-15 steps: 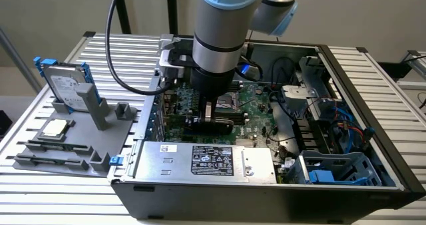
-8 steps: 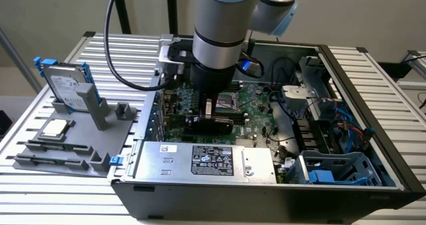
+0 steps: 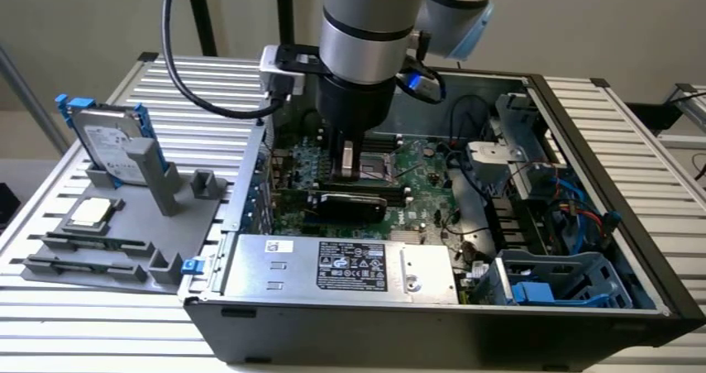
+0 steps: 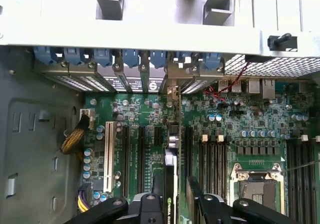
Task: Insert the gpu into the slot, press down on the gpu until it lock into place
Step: 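Insert the gpu into the slot, then press down on the gpu until it lock into place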
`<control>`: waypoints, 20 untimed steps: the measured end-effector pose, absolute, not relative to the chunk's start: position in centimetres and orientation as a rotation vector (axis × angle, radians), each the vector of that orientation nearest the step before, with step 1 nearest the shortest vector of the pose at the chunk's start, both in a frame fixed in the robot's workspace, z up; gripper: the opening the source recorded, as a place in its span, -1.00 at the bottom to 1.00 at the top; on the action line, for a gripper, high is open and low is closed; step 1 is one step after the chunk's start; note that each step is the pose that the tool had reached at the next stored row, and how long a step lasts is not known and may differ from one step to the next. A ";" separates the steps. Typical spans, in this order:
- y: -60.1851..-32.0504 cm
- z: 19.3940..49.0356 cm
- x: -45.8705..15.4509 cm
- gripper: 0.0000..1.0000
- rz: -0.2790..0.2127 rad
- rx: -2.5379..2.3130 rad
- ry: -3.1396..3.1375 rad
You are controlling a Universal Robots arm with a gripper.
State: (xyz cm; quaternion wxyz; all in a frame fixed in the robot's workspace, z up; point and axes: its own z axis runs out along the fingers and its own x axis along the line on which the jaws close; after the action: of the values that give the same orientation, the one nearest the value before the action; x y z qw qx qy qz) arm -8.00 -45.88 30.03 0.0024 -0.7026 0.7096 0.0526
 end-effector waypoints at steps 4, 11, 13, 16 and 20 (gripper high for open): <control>-45.9 30.1 -8.0 -0.75 0.165 -2.204 2.226; -45.9 30.1 -8.0 -0.79 0.165 -2.204 2.226; -45.9 30.1 -8.0 -0.79 0.165 -2.204 2.226; -45.9 30.1 -8.0 -0.79 0.165 -2.204 2.226; -45.9 30.1 -8.0 -0.79 0.165 -2.204 2.226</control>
State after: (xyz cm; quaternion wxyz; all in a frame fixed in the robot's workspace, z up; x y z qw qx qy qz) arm -8.02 -45.87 30.12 0.0022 -0.7026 0.7096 0.0525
